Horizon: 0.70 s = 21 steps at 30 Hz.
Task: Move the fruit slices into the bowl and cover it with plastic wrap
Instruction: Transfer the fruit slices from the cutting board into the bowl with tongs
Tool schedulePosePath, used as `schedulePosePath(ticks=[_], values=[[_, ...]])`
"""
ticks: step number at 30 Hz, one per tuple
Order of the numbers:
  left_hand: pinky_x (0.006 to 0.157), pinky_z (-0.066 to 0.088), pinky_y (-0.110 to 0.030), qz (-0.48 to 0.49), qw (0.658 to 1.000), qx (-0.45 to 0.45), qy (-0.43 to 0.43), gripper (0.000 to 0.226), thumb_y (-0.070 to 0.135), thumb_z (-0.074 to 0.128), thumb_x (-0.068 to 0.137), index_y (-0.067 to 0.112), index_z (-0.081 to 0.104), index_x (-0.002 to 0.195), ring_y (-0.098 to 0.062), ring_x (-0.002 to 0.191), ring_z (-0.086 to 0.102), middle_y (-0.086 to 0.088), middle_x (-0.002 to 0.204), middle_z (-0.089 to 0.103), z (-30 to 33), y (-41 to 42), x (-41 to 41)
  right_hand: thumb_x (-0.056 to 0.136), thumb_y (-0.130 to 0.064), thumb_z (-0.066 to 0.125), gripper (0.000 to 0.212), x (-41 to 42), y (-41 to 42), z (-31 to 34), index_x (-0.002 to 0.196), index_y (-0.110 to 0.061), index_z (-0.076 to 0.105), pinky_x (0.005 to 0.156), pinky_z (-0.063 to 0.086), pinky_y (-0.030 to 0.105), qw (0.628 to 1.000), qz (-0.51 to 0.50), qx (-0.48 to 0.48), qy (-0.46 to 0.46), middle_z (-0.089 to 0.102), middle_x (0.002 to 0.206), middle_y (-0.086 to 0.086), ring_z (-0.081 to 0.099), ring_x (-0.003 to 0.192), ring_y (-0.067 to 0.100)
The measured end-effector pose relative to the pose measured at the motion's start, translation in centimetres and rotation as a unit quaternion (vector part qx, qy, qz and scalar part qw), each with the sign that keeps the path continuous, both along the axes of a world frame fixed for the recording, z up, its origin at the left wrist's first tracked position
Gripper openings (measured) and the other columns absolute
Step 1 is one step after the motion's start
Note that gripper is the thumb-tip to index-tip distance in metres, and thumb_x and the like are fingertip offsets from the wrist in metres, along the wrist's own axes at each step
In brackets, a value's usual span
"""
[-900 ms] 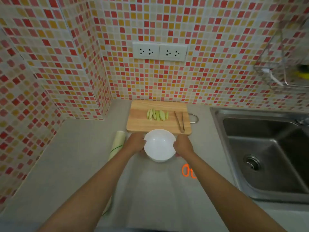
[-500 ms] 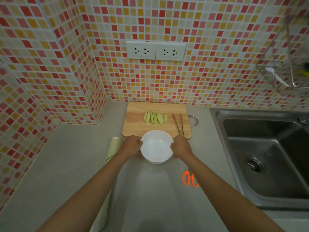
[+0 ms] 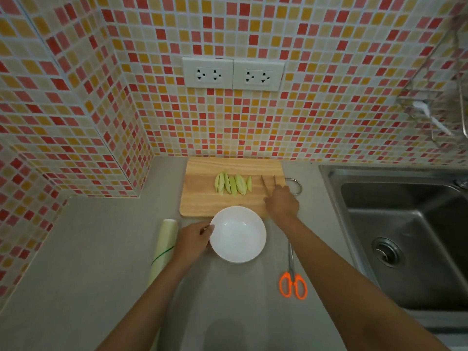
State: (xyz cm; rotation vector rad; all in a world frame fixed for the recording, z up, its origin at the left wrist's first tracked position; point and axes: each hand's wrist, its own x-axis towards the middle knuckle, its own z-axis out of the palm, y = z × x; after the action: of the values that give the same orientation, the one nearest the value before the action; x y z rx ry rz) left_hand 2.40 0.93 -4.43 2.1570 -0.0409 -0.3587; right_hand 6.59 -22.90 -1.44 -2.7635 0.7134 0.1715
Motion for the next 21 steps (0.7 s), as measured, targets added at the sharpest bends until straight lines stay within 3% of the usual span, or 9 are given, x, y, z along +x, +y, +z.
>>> schedulePosePath(ticks=[4, 8, 14, 17, 21], values=[[0.067, 0.046, -0.033, -0.002, 1.0, -0.007, 0.0, 0.024, 0.026, 0.052, 0.096, 0.015, 0.072, 0.092, -0.018, 0.067, 0.058, 0.004, 0.069, 0.064, -0.5, 0.1, 0.2, 0.094, -0.028, 0.055, 0.034, 1.2, 0.3, -0.9, 0.121, -0.008, 0.055, 0.081, 0.05, 0.036, 0.999, -0.031, -0.007, 0.03, 0.053, 0.127, 0.011, 0.06, 0.11, 0.028], [0.069, 0.051, -0.037, -0.001, 1.0, -0.005, -0.006, 0.025, 0.026, 0.052, 0.096, 0.014, 0.073, 0.096, -0.019, 0.068, 0.059, 0.001, 0.074, 0.067, -0.5, 0.0, 0.4, 0.092, -0.008, 0.047, 0.027, 1.5, 0.1, -1.4, 0.114, -0.007, 0.062, 0.082, 0.05, 0.034, 0.998, -0.044, 0.007, 0.035, 0.06, 0.121, 0.011, 0.062, 0.107, 0.028], [0.069, 0.048, -0.035, 0.001, 1.0, -0.01, -0.006, 0.023, 0.024, 0.051, 0.096, 0.015, 0.072, 0.092, -0.018, 0.068, 0.056, 0.001, 0.071, 0.065, -0.5, -0.1, 0.4, 0.088, -0.023, 0.06, 0.022, 1.7, 0.8, -0.5, 0.094, -0.003, 0.065, 0.063, 0.039, 0.028, 0.992, -0.032, 0.117, -0.027, 0.069, 0.1, 0.013, 0.064, 0.092, 0.03], [0.074, 0.051, -0.039, 0.005, 1.0, -0.007, -0.005, 0.025, 0.023, 0.051, 0.096, 0.011, 0.073, 0.098, -0.02, 0.072, 0.058, -0.008, 0.083, 0.07, -0.4, -0.2, 0.4, 0.089, -0.022, 0.059, 0.022, 1.5, 1.9, 0.0, 0.095, -0.002, 0.064, 0.063, 0.037, 0.029, 0.995, 0.005, 0.1, -0.03, 0.068, 0.101, 0.014, 0.063, 0.094, 0.031], [0.076, 0.052, -0.041, 0.002, 1.0, -0.007, -0.004, 0.026, 0.024, 0.05, 0.097, 0.012, 0.073, 0.098, -0.022, 0.075, 0.06, -0.005, 0.081, 0.069, -0.3, -0.2, 0.3, 0.088, -0.008, 0.054, 0.013, 1.4, 2.8, 0.4, 0.097, -0.002, 0.063, 0.063, 0.038, 0.029, 0.998, 0.029, 0.051, -0.022, 0.066, 0.104, 0.013, 0.063, 0.095, 0.03]])
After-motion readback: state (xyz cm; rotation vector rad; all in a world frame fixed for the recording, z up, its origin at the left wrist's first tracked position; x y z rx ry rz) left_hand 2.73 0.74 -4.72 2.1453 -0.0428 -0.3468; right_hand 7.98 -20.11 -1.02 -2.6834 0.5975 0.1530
